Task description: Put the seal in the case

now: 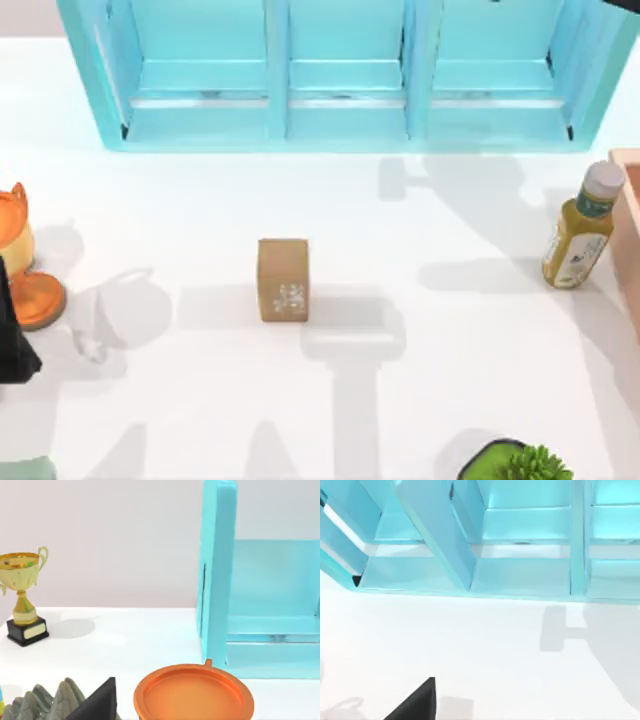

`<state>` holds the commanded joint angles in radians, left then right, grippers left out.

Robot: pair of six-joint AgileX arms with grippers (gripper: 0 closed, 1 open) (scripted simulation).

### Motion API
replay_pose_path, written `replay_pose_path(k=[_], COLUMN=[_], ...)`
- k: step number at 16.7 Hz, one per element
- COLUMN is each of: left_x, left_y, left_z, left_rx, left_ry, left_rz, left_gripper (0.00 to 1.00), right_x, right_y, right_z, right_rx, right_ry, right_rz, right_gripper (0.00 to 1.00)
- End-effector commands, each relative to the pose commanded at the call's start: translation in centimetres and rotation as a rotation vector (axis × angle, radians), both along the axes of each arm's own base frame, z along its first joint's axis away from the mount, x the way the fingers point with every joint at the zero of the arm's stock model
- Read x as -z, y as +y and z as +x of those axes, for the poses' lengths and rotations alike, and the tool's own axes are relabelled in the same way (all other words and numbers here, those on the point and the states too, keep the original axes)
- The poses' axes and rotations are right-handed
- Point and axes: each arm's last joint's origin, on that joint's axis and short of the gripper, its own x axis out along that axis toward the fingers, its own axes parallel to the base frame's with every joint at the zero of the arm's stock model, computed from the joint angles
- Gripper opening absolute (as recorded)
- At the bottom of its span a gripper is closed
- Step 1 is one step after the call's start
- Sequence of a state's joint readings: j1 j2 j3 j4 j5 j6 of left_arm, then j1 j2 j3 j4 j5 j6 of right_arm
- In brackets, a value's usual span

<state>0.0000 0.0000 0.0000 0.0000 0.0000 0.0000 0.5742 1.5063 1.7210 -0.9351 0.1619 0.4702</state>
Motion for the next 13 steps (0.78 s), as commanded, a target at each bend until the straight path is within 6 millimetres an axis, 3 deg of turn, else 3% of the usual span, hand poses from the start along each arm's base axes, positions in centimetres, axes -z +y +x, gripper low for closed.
replay_pose_path(k=[3, 7, 10, 13], left_x=[0.0, 0.0, 0.0, 0.0], left_y=[0.0, 0.0, 0.0, 0.0], left_z=[0.0, 0.0, 0.0, 0.0], left_rx=[0.0, 0.0, 0.0, 0.0], left_ry=[0.0, 0.0, 0.0, 0.0], left_rz=[0.0, 0.0, 0.0, 0.0], left_gripper=[1.0, 1.0, 1.0, 1.0], right_x=[2.3, 8.9, 13.5, 16.2], right_y=[6.3, 13.3, 16.7, 18.7], right_z=[3.7, 6.4, 7.0, 7.1], right_rx=[-0.021, -0.01, 0.018, 0.043], right_ry=[0.199, 0.462, 0.603, 0.676], right_rz=[-0.062, -0.181, -0.251, -0.276], right_gripper=[1.0, 1.0, 1.0, 1.0])
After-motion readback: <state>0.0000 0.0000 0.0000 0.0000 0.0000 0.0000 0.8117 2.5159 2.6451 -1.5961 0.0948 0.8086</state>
